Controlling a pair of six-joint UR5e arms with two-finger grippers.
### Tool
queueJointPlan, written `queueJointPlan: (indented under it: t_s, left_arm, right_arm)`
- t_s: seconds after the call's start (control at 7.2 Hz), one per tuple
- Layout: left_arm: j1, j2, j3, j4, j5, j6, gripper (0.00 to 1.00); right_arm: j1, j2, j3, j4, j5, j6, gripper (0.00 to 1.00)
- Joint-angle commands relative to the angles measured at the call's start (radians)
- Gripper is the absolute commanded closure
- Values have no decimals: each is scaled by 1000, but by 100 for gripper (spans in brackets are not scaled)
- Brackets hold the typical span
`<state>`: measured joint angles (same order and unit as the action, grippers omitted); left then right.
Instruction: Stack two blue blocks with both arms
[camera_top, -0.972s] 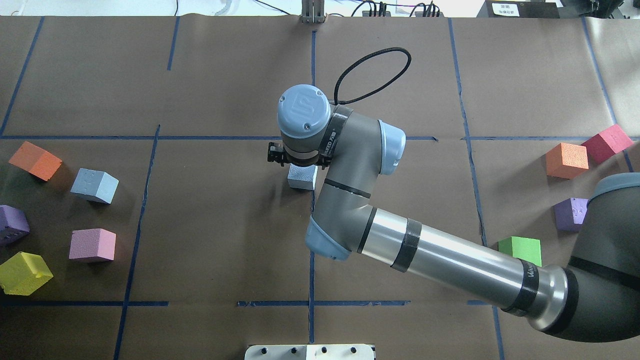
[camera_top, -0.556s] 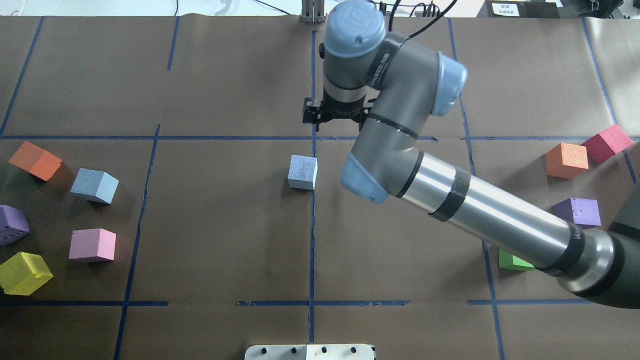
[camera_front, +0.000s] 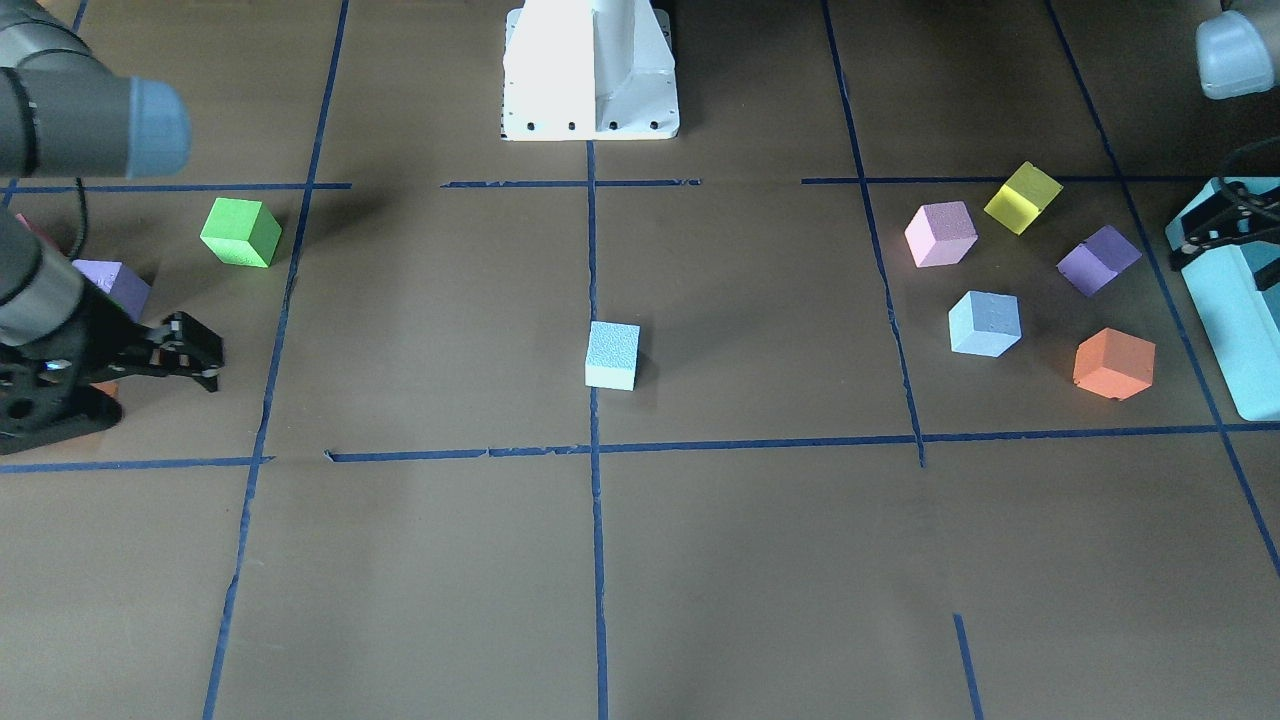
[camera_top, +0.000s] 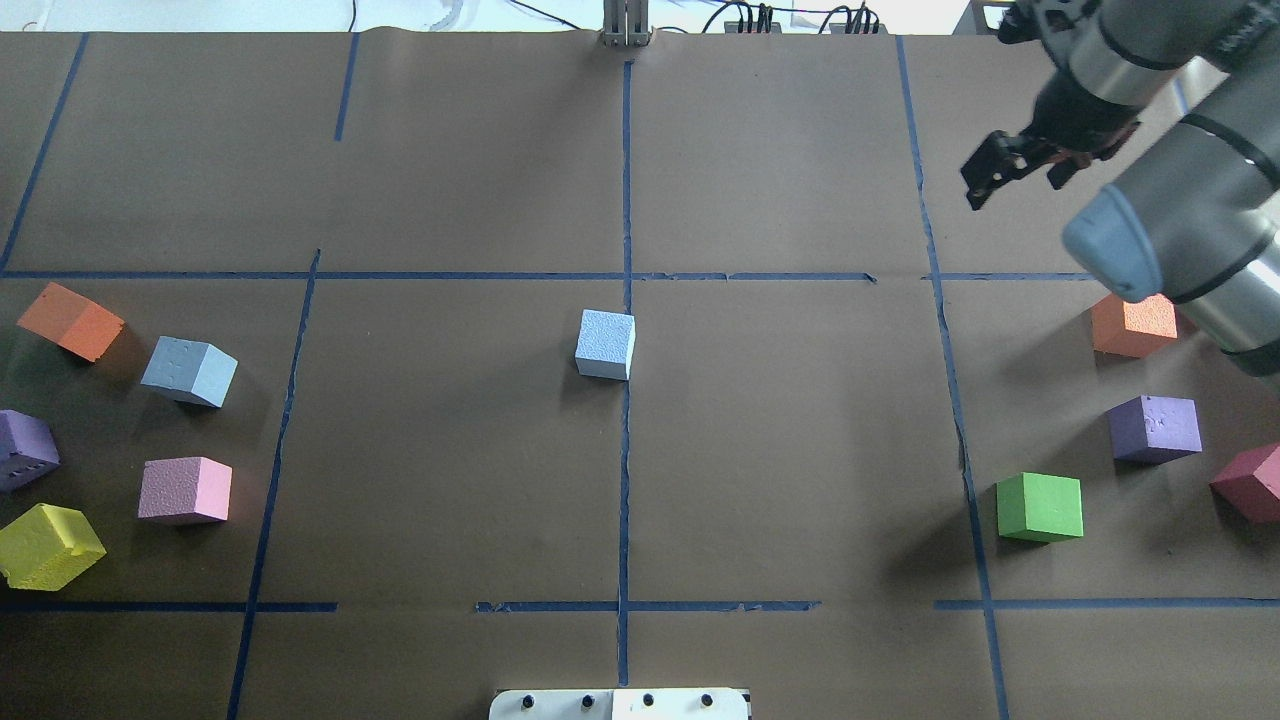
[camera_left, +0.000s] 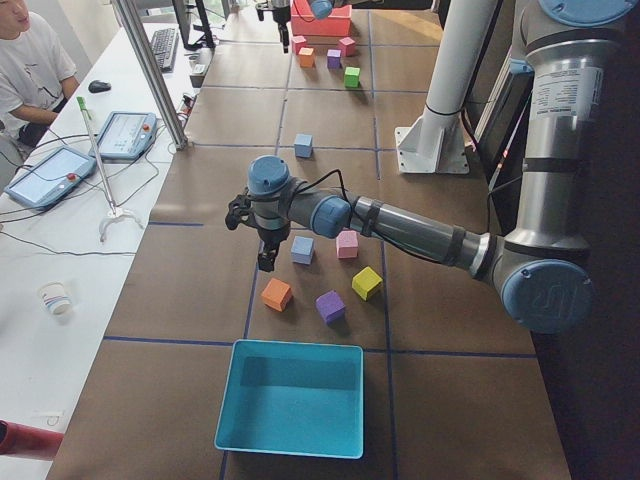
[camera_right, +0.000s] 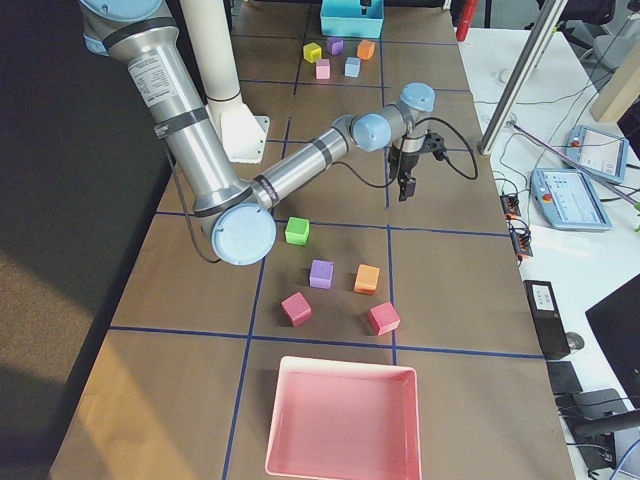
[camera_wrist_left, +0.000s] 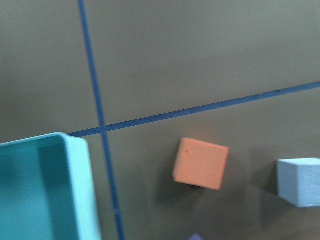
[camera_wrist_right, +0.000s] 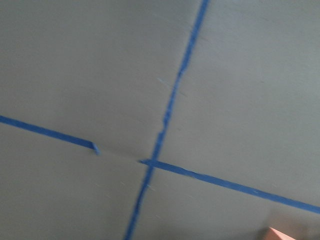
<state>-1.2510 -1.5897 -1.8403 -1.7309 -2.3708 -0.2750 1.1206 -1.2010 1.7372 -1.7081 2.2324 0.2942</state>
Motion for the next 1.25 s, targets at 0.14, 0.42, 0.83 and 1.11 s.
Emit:
queueJointPlan:
  t_s: [0.14,0.42,0.83,1.11]
  left_arm:
    - [267,-39,67,-185,194,-268,0]
    - [274,-42,169,-341,194,-303,0]
    - [333,-59,170,-348,194,-421,0]
    - [370,-55,173,-346,202,-454,0]
  right_arm:
    - [201,-299,76,21,41,-404,0]
    - [212,-334,102,21,67,-422,0]
    - [214,-336,104,21,67,-420,0]
    - [212,-339,104,21,67,-418,0]
